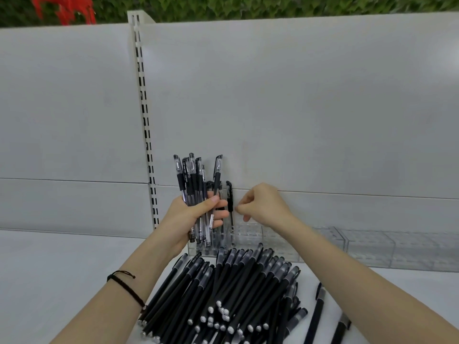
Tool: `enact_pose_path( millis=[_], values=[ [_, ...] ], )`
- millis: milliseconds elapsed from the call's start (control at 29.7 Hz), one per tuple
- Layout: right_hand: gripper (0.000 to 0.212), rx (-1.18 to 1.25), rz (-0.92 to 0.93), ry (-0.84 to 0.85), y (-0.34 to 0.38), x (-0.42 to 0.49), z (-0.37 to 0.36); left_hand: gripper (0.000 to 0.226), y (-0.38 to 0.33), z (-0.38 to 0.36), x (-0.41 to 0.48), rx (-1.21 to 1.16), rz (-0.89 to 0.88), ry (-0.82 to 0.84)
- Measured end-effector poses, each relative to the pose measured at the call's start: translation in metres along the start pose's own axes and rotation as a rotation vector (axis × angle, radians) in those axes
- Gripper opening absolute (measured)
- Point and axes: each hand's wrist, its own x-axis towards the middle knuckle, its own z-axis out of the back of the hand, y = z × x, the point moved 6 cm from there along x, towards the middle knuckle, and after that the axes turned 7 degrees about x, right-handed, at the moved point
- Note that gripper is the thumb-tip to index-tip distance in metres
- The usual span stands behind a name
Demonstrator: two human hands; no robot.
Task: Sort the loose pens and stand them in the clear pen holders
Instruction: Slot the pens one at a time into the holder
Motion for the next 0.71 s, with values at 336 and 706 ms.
enact_pose_path(
  millis=[336, 706],
  values=[
    [0.015, 0.711, 0.050, 0.038, 0.040, -0.018, 0.022, 0.030, -0.002, -0.010, -0.005, 0.037, 0.026, 0.128],
    [0.015, 0.686, 0.175, -0.406, 0.032, -0.010, 0.059, 0.024, -0.016, 0.008, 0.001, 0.106, -0.162, -0.003]
  ],
)
